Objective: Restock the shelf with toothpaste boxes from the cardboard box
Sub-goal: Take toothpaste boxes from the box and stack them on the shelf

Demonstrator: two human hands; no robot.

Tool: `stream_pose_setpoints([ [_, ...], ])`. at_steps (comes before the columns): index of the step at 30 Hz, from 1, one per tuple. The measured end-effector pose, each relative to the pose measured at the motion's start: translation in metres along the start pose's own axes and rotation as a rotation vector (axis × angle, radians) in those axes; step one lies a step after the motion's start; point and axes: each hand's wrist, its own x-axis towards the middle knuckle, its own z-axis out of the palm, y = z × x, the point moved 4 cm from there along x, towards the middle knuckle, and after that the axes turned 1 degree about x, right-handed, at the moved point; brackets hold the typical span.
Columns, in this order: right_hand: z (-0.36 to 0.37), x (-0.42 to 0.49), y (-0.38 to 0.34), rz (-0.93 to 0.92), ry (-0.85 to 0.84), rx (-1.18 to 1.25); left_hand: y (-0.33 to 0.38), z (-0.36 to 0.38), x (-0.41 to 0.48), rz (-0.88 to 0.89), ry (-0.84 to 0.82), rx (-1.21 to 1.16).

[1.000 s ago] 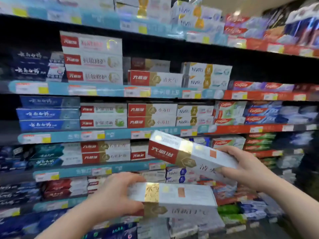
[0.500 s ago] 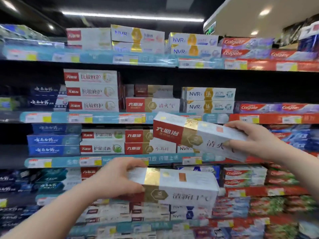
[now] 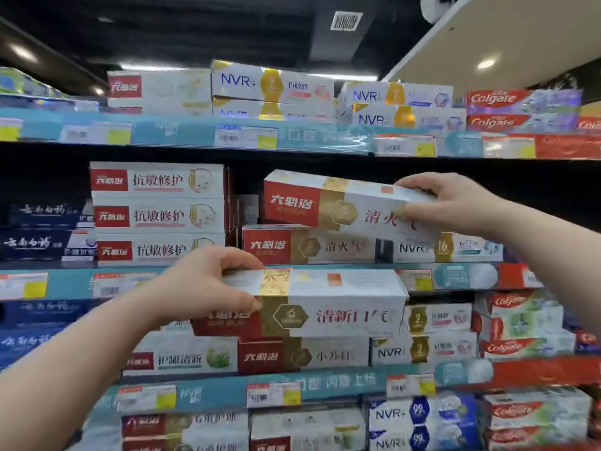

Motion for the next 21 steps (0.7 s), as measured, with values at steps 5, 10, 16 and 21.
stream_pose_setpoints([
  [5,0.023,0.042,0.002,-0.023,-0.008,0.025,-0.014,-0.015,0.026,-0.009,0.007,-0.004],
  [10,0.043,0.077,0.005,-0.040,-0.069,0.010,-0.019,-0.024,0.041,-0.002,0.010,-0.015],
  [16,0.059,0.107,0.013,-0.050,-0.126,0.041,-0.014,-0.029,0.056,-0.042,0.067,-0.011],
  [21,0.066,0.131,0.024,-0.081,-0.149,0.077,0.000,-0.022,0.071,-0.032,0.071,-0.027],
])
